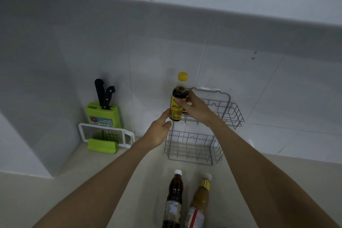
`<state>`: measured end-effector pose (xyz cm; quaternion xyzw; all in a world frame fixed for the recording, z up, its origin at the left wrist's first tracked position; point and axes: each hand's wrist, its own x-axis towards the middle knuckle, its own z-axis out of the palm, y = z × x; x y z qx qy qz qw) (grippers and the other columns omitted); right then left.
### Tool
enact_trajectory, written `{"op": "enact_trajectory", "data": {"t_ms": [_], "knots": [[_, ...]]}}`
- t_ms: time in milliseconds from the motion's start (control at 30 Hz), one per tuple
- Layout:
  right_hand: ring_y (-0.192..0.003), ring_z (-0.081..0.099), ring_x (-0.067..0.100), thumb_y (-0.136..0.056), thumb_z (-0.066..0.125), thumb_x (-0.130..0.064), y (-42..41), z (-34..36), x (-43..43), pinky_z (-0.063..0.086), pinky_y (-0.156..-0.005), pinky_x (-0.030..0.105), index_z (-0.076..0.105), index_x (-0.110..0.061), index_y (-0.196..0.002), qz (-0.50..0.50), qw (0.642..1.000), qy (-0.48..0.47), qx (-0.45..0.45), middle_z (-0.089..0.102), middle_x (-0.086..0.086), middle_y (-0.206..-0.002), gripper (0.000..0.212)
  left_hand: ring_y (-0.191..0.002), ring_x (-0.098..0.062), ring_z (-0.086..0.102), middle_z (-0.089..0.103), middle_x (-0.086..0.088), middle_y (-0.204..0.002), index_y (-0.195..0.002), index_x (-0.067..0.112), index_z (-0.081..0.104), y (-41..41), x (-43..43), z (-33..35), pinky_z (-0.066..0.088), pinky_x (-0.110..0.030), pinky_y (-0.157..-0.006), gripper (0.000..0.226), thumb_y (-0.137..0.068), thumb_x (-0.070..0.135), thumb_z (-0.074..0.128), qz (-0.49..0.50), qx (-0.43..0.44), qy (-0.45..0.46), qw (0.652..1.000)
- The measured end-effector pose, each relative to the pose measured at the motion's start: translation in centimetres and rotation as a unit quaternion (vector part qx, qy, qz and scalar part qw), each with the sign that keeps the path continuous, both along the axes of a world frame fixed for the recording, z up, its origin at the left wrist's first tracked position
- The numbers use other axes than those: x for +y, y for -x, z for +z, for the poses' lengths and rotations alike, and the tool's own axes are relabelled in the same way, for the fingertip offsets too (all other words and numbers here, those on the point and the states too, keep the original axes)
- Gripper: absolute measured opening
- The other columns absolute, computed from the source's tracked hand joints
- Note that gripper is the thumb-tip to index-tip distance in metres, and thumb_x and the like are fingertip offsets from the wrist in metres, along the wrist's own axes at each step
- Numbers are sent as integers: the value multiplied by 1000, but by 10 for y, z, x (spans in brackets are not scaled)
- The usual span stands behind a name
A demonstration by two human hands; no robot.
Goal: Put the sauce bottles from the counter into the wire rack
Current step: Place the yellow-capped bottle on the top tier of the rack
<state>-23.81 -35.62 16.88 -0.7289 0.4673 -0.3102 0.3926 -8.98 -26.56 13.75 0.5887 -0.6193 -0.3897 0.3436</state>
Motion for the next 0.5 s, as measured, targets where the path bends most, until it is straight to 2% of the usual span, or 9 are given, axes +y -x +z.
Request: {"op": "enact_trajectory", "data": {"t_ms": [67, 133, 233, 267, 300, 333, 400, 500], "knots": [[-108, 61, 18, -86, 56, -58, 0, -1, 2, 51, -97, 42, 44, -39, -116, -6, 1000, 3, 6, 59, -9, -108, 37, -100, 1, 49, 33, -4, -152, -150, 26, 14, 0, -1, 0, 29, -14, -92, 52, -102, 15, 29, 1, 5, -3, 1000], [-106, 61, 19, -87, 56, -57, -1, 1, 4, 51, -96, 39, 43, -36, -119, -9, 1000, 3, 19, 58, -4, -113, 40, -112, -2, 47, 32, -4, -153, -150, 26, 13, -1, -1, -1, 27, -14, -94, 52, -102, 16, 30, -1, 5, -8, 1000], [-104, 60, 18, -87, 60, -51, -2, 2, 7, 49, -88, 31, 41, -28, -126, -11, 999, -1, 31, 57, -1, -117, 49, -89, 8, 47, 37, -6, -150, -150, 26, 12, -2, -1, -1, 31, 0, -78, 53, -102, 17, 30, -7, 7, -15, 1000], [-105, 59, 17, -86, 63, -47, -2, 2, 8, 47, -85, 28, 41, -26, -128, -9, 999, -3, 32, 56, -2, -116, 51, -99, 5, 50, 35, -6, -151, -150, 26, 11, -2, -1, -1, 32, -2, -84, 53, -102, 17, 30, -6, 10, -16, 1000], [-106, 58, 17, -85, 66, -43, -3, 1, 8, 46, -84, 27, 41, -24, -128, -8, 999, -5, 31, 57, -2, -114, 53, -119, -5, 48, 30, -5, -154, -150, 26, 11, -2, -1, -2, 30, -9, -96, 53, -102, 17, 30, -5, 14, -17, 1000], [-107, 59, 16, -84, 69, -39, -3, 1, 8, 45, -83, 26, 41, -22, -128, -7, 1000, -7, 30, 58, -3, -113, 55, -134, -13, 38, 26, -3, -156, -150, 26, 10, -3, -1, -3, 24, -17, -104, 54, -102, 16, 31, -4, 17, -18, 1000], [-105, 59, 16, -80, 74, -34, -3, 0, 8, 46, -84, 27, 41, -20, -127, -7, 999, -9, 31, 59, -3, -112, 59, -142, -18, 27, 22, -2, -157, -150, 25, 10, -4, -2, -5, 18, -20, -106, 54, -101, 16, 31, -4, 22, -20, 1000], [-105, 60, 16, -76, 78, -33, -4, -1, 10, 47, -84, 27, 41, -17, -125, -13, 999, -4, 34, 62, 1, -115, 64, -143, -18, 25, 22, -1, -157, -151, 26, 12, -6, -2, -8, 17, -19, -105, 54, -101, 17, 31, -3, 21, -19, 1000]]}}
